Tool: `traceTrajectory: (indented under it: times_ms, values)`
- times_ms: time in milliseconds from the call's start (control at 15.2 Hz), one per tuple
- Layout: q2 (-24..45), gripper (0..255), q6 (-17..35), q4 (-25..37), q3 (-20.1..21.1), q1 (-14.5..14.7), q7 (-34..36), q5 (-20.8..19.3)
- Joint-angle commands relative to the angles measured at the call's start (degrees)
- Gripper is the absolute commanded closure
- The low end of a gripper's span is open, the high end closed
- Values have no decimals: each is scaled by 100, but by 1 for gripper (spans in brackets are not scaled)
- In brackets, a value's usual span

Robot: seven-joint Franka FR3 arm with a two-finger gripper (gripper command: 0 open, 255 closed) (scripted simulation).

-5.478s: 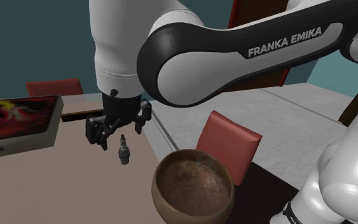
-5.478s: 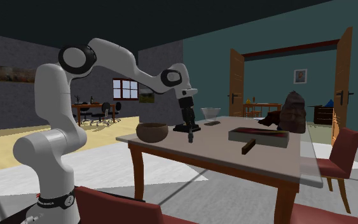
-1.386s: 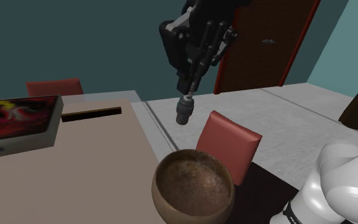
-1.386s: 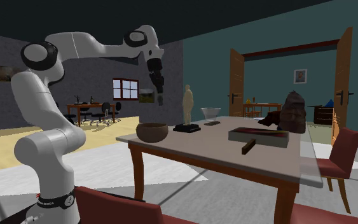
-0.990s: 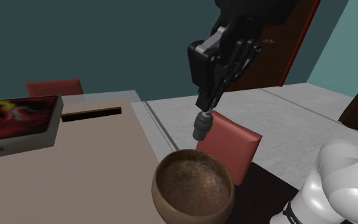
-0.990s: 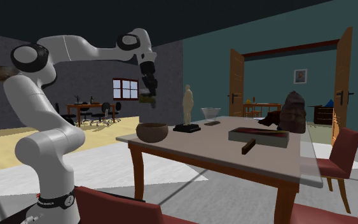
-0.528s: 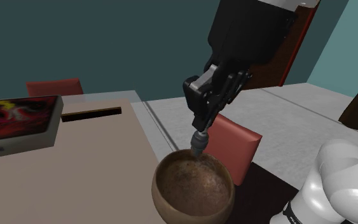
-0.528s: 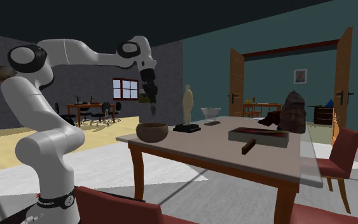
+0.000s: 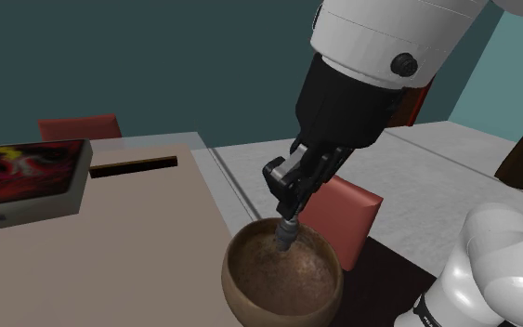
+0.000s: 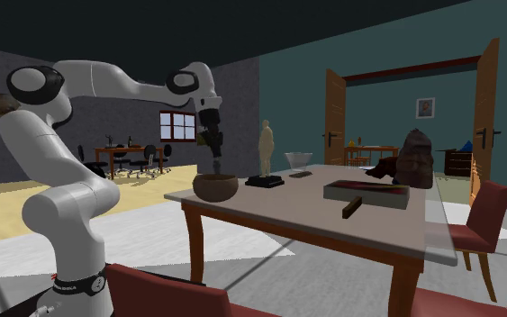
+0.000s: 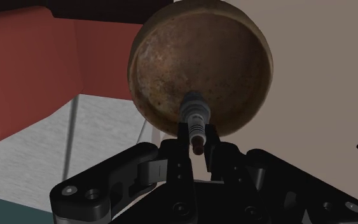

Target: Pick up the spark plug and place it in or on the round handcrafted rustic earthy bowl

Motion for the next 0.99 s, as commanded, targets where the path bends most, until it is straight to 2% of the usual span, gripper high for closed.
traceTrajectory:
  times_ms: [0, 462, 528, 858, 924]
  values:
    - [-4, 255, 67, -67, 21, 5, 11, 11]
    - [-4, 255, 66, -66, 21, 5, 11, 11]
    - [-4, 0, 66, -66, 21, 5, 11, 11]
    - [-4, 0, 66, -66, 21, 5, 11, 11]
    - [11, 0, -123, 137, 0, -4, 21, -8]
